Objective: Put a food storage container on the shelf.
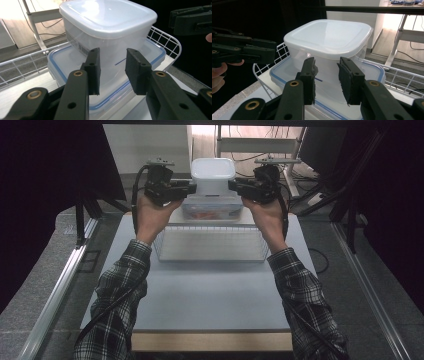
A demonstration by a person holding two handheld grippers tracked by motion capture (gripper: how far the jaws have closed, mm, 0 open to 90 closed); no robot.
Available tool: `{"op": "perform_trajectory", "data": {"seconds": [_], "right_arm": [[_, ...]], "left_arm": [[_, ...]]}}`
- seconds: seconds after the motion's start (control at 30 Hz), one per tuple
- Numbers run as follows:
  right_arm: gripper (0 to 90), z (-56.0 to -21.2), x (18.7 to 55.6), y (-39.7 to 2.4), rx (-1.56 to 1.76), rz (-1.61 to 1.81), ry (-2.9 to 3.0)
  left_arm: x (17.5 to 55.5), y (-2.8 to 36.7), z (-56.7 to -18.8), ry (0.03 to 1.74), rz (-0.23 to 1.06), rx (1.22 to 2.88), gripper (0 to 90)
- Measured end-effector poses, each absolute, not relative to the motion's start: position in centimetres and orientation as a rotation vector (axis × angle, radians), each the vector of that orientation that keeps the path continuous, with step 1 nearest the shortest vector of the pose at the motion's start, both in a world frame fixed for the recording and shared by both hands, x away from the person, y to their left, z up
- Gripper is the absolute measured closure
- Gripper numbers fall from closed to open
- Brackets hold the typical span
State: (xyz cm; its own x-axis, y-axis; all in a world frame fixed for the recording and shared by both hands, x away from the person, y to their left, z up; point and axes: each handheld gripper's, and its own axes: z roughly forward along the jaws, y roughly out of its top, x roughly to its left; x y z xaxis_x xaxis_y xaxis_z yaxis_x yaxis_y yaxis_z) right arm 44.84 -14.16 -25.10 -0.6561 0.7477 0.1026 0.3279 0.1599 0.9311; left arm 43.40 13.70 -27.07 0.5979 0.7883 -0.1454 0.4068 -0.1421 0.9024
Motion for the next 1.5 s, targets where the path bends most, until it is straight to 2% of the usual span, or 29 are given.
{"op": "perform_trajectory", "data": {"seconds": [0.3, 0.37, 0.57, 0.77, 1.03, 1.37, 1.5], "right_arm": [[63.9, -25.3, 45.1, -14.8, 1.030, 1.495, 2.049], [72.0, -25.3, 45.2, -15.1, 1.032, 1.494, 2.041], [88.5, -26.0, 46.4, -15.7, 1.061, 1.454, 2.000], [89.1, -27.1, 49.2, -15.3, 1.092, 1.426, 1.960], [89.0, -27.7, 51.9, -14.0, 1.077, 1.386, 1.949], [89.2, -27.7, 50.6, -13.9, 1.080, 1.401, 1.962], [88.4, -27.9, 50.2, -14.0, 1.090, 1.391, 1.958]], "left_arm": [[43.2, 14.4, -26.9, 0.972, 0.453, 1.724, 59.2], [43.2, 14.8, -26.8, 0.980, 0.462, 1.713, 64.6], [44.3, 15.7, -27.3, 1.033, 0.496, 1.683, 81.0], [46.8, 15.4, -28.2, 1.076, 0.533, 1.656, 87.5], [49.7, 14.1, -29.5, 1.093, 0.551, 1.627, 87.6], [48.3, 14.1, -29.6, 1.073, 0.508, 1.640, 89.5], [47.7, 13.9, -29.6, 1.074, 0.521, 1.649, 86.7]]}}
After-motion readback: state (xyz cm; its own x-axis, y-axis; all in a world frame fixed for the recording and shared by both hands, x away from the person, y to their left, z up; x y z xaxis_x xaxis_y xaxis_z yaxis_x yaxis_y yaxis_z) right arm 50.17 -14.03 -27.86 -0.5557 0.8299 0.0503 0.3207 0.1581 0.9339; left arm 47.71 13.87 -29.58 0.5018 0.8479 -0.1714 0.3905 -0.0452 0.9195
